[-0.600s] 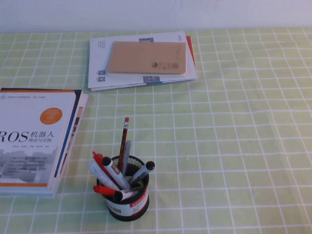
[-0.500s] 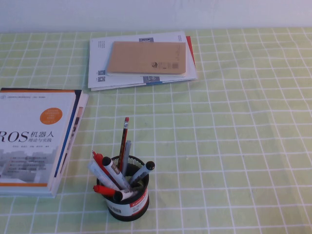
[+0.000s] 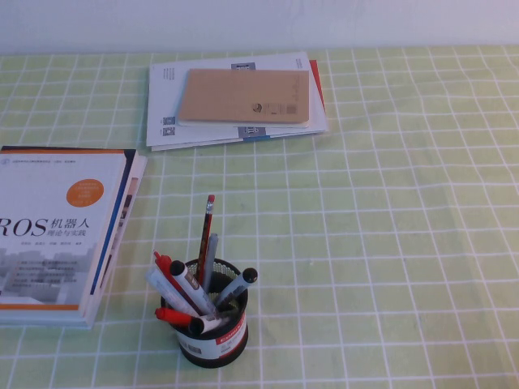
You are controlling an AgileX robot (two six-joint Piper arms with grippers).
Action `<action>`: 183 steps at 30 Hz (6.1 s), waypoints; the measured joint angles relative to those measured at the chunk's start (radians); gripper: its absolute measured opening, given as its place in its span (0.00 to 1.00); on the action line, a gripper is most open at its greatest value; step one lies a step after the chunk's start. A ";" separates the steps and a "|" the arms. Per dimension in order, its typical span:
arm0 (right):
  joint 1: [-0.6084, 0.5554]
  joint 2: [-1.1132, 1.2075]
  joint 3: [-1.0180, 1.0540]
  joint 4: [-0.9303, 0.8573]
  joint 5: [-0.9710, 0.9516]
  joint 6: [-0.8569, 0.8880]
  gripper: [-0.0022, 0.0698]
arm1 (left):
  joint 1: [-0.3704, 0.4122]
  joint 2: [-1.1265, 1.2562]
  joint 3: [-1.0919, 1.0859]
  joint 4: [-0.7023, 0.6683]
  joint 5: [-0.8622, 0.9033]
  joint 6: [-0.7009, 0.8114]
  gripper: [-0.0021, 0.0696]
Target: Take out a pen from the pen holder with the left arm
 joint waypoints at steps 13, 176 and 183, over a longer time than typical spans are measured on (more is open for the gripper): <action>0.000 0.000 0.000 0.000 0.000 0.000 0.01 | 0.000 0.000 0.000 0.000 -0.137 -0.044 0.03; 0.000 0.000 0.000 0.000 0.000 0.000 0.01 | -0.259 2.315 -2.155 -0.156 0.844 0.165 0.03; 0.000 0.000 0.000 0.000 0.000 0.000 0.01 | -0.259 2.356 -2.155 -0.153 0.826 0.165 0.03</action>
